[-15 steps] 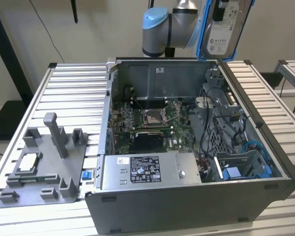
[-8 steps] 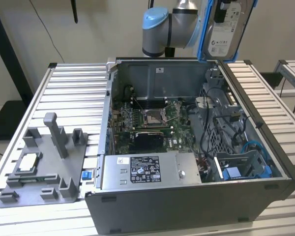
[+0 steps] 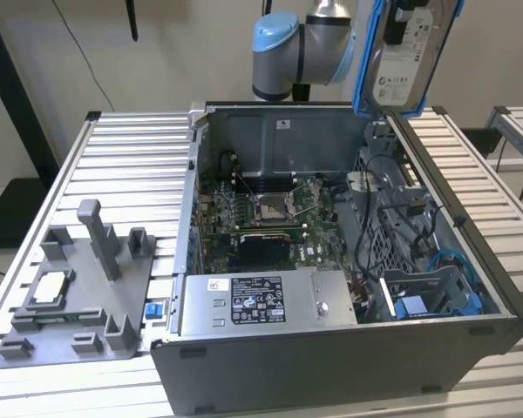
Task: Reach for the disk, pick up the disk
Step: 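Pick up the disk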
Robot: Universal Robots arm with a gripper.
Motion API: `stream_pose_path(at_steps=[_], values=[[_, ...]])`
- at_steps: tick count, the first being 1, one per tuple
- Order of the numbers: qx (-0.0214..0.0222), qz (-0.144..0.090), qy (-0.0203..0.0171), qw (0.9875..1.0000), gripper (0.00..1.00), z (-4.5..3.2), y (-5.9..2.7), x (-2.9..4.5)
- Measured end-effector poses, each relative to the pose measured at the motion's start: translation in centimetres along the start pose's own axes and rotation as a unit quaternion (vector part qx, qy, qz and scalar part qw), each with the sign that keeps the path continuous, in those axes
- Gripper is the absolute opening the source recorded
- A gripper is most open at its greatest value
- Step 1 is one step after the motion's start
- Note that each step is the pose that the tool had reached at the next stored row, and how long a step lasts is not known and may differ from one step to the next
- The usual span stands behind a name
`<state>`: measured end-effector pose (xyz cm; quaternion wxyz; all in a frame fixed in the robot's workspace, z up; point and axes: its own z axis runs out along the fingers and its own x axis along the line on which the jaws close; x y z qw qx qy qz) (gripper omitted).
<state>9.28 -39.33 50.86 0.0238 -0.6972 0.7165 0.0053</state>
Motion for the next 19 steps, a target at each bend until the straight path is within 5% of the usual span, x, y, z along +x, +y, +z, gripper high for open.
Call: stream_pose_path(at_steps=[19], values=[[-0.0005, 0.0, 0.0, 1.0, 0.0, -0.11, -0.53, 3.06]])
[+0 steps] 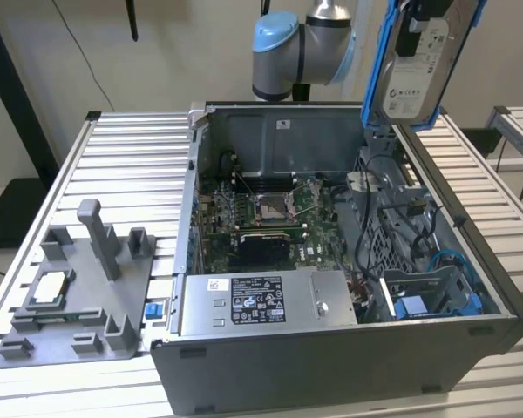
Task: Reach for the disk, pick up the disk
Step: 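Pick up the disk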
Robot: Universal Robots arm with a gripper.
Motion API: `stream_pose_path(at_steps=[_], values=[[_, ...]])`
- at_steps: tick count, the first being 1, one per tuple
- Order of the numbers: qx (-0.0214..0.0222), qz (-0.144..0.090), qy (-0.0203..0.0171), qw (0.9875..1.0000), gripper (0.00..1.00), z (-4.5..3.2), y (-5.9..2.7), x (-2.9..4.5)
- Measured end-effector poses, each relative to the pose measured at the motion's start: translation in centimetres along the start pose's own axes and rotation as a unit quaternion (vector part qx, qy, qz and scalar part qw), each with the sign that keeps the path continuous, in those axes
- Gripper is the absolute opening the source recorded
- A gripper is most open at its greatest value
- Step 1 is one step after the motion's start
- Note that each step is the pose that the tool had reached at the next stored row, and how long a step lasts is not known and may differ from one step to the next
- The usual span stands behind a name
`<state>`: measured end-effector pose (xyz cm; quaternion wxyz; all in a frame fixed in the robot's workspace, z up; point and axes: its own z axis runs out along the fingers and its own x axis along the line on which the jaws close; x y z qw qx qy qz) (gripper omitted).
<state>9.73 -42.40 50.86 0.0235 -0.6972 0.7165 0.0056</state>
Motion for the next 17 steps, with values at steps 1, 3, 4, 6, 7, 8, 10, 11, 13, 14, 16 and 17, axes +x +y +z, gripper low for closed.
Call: stream_pose_path(at_steps=[1, 3, 4, 6, 7, 8, 10, 11, 13, 14, 16, 17], values=[[0.0, 0.0, 0.0, 1.0, 0.0, -0.01, -0.04, 0.16], [0.0, 0.0, 0.0, 1.0, 0.0, -0.02, -0.11, 0.5], [0.0, 0.0, 0.0, 1.0, 0.0, -0.03, -0.15, 0.69], [0.0, 0.0, 0.0, 1.0, 0.0, -0.04, -0.24, 1.08], [0.0, 0.0, 0.0, 1.0, 0.0, -0.04, -0.27, 1.27], [0.0, 0.0, 0.0, 1.0, 0.0, -0.05, -0.3, 1.47], [0.0, 0.0, 0.0, 1.0, 0.0, -0.07, -0.37, 1.9], [0.0, 0.0, -0.0001, 1.0, 0.0, -0.08, -0.4, 2.17], [0.0, 0.0, -0.0003, 1.0, 0.0, -0.1, -0.44, 2.81], [0.0, 0.0, -0.0004, 1.0, 0.0, -0.12, -0.44, 3.15], [0.0, 0.0, -0.0006, 1.0, 0.0, -0.14, -0.46, 3.81], [0.0, 0.0, -0.0008, 1.0, 0.0, -0.15, -0.47, 4.15]])
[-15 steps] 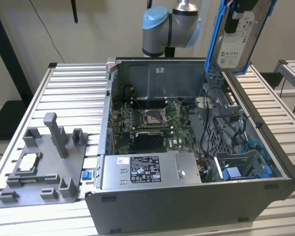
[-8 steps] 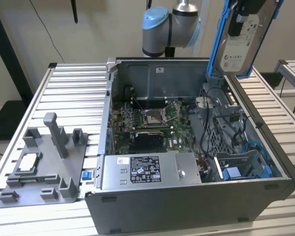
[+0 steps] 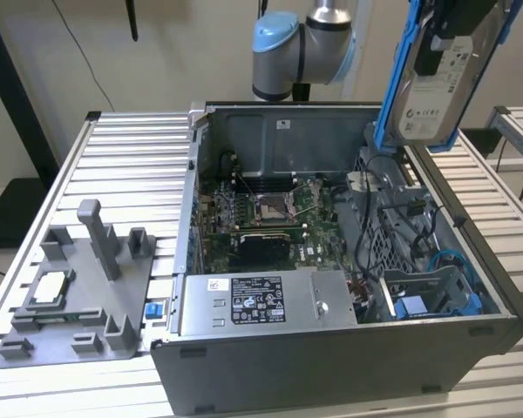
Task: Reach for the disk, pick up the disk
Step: 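Pick up the disk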
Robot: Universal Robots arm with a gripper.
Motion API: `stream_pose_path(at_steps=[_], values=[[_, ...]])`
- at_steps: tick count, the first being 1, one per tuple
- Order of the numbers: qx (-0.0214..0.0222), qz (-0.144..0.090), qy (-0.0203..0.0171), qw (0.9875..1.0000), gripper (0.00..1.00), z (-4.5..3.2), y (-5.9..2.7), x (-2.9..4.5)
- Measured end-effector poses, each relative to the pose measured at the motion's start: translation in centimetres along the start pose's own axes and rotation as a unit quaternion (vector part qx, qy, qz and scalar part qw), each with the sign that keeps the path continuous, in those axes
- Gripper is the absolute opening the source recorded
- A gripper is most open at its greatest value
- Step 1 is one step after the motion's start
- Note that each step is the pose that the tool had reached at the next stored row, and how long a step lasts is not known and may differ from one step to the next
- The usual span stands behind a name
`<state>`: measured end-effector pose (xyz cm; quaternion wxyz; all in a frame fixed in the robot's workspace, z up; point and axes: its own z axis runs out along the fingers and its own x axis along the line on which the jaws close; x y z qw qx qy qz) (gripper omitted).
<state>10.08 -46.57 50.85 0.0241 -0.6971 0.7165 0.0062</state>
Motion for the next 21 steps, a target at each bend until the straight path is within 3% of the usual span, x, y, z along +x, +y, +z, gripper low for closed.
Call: stream_pose_path(at_steps=[21], values=[[-0.0001, 0.0, -0.0044, 1.0, 0.0, 0.1, -0.14, 7.68]])
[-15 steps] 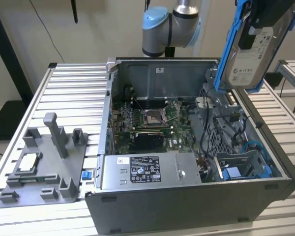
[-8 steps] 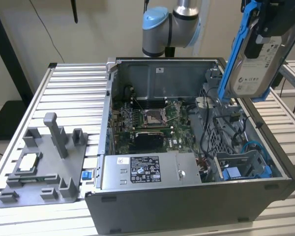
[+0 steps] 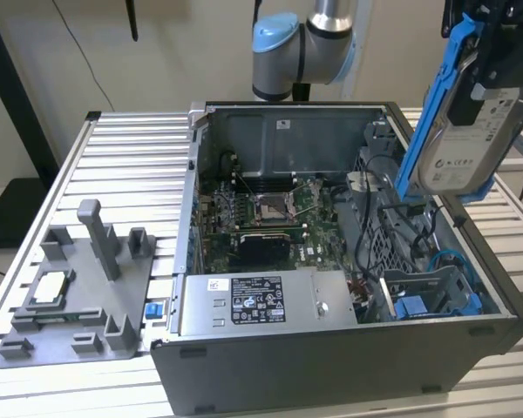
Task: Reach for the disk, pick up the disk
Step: 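Pick up the disk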
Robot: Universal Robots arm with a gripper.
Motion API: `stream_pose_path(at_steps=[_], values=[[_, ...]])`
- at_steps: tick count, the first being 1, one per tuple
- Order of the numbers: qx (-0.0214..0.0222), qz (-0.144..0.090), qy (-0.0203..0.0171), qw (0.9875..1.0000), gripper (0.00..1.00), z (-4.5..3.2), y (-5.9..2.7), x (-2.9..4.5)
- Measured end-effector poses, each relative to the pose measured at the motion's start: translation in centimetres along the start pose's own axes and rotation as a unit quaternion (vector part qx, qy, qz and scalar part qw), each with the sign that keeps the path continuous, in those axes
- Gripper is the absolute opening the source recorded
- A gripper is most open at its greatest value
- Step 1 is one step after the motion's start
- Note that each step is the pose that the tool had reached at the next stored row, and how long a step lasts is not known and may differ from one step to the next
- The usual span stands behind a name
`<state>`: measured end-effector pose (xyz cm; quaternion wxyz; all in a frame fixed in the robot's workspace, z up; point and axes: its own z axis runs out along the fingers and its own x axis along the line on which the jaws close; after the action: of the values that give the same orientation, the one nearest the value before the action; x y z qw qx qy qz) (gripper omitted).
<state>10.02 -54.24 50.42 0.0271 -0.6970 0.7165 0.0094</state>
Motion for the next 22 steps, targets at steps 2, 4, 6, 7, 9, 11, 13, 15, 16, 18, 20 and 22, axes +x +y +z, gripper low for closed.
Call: stream_pose_path(at_steps=[2, 4, 6, 7, 9, 11, 13, 15, 16, 18, 20, 22], values=[[0.0, 0.0, -0.0004, 1.0, 0.0, 0.01, -0.02, 0.73], [0.0, 0.0, -0.0009, 1.0, 0.0, 0.05, -0.03, 1.4], [0.0, 0.0, -0.0011, 1.0, 0.0, 0.09, -0.04, 1.96], [0.0, 0.0, -0.0012, 1.0, 0.0, 0.12, -0.05, 2.19], [0.0, 0.0, -0.0013, 1.0, 0.0, 0.15, -0.06, 2.44], [0.0, 0.0, -0.0013, 1.0, 0.0, 0.14, -0.06, 2.46], [0.0, 0.0, -0.0013, 1.0, 0.0, 0.14, -0.06, 2.47], [0.0, 0.0, -0.0013, 1.0, 0.0, 0.14, -0.06, 2.48], [0.0, 0.0, -0.0013, 1.0, 0.0, 0.14, -0.06, 2.48], [0.0, 0.0, -0.0013, 1.0, 0.0, 0.14, -0.06, 2.49], [0.0, 0.0, -0.0013, 1.0, 0.0, 0.14, -0.06, 2.49], [0.0, 0.0, -0.0012, 1.0, 0.0, 0.15, -0.06, 2.5]])
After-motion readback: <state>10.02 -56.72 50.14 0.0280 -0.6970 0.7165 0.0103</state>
